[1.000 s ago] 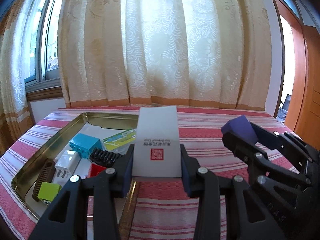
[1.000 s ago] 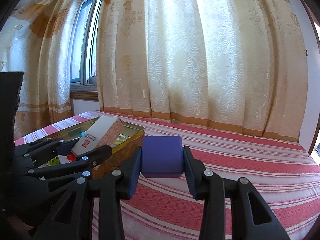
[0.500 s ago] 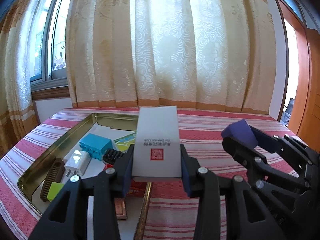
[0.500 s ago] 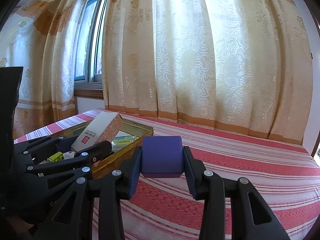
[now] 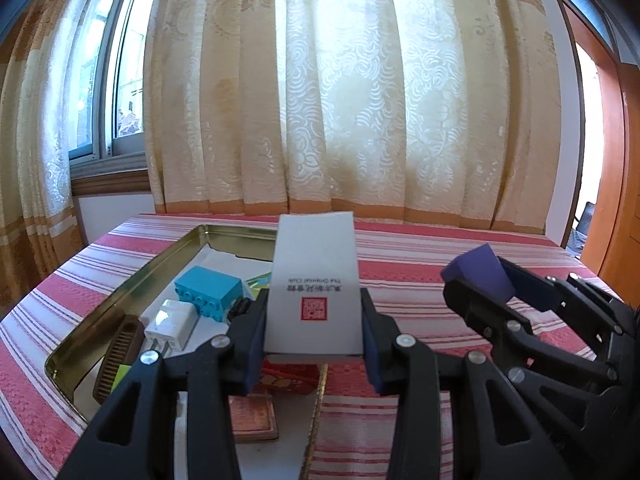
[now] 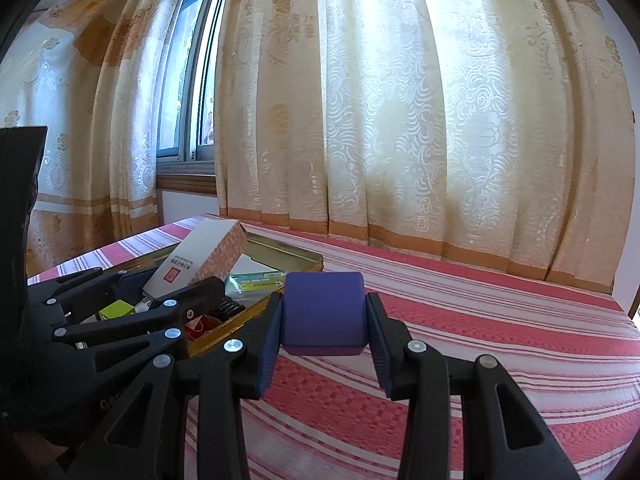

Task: Organize rigid objects
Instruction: 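Lower the white box into the tray with the left gripper while the right lowers the purple cube there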

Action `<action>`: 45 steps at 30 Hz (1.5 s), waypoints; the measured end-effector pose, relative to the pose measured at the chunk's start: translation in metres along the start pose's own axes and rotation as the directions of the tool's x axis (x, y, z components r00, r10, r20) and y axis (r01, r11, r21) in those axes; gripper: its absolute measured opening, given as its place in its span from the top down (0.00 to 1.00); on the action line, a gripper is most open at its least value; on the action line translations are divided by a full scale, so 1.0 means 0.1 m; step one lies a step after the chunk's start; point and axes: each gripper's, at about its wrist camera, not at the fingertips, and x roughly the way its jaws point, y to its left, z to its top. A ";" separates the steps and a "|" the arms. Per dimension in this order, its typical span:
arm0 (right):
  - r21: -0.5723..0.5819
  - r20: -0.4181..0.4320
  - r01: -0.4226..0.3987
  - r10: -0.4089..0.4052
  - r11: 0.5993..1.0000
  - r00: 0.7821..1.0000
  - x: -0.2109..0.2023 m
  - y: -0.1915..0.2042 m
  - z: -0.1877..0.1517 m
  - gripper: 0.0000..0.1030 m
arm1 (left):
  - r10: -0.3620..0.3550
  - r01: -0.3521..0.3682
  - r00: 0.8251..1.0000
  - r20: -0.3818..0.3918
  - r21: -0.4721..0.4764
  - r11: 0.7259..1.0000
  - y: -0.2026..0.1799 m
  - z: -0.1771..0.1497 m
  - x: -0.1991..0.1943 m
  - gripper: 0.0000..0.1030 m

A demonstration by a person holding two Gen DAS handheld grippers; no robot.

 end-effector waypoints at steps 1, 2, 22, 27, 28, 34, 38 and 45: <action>-0.001 -0.001 -0.001 0.001 1.000 1.000 0.01 0.01 0.00 0.58 | 0.003 -0.003 1.000 0.000 -0.002 1.000 0.01 0.00 0.00 0.62; -0.001 -0.001 -0.003 0.003 1.000 1.000 0.01 0.01 0.00 0.58 | 0.005 -0.005 1.000 0.001 -0.004 1.000 0.03 0.00 0.00 0.62; -0.041 -0.025 -0.035 0.034 0.999 0.999 0.15 0.22 0.04 0.58 | 0.044 -0.044 0.999 0.015 -0.020 0.999 0.24 0.00 -0.05 0.61; -0.051 -0.033 -0.048 0.047 0.998 0.998 0.18 0.26 0.04 0.59 | 0.068 -0.067 0.997 0.022 -0.032 0.997 0.38 0.01 -0.08 0.61; -0.051 -0.037 -0.052 0.050 0.997 0.998 0.19 0.26 0.04 0.59 | 0.073 -0.072 0.997 0.022 -0.035 0.997 0.41 0.01 -0.09 0.62; -0.048 -0.063 -0.075 0.072 0.996 0.995 0.28 0.27 0.06 0.59 | 0.116 -0.116 0.993 0.002 -0.037 0.993 0.64 0.05 -0.07 0.61; -0.041 -0.098 -0.118 0.114 0.992 0.989 0.41 0.32 0.11 0.59 | 0.160 -0.160 0.987 -0.022 -0.018 0.987 0.77 0.09 -0.03 0.62; -0.011 -0.151 -0.205 0.201 0.979 0.968 0.69 0.46 0.31 0.59 | 0.167 -0.173 0.976 -0.138 -0.032 0.984 1.04 0.15 0.18 0.62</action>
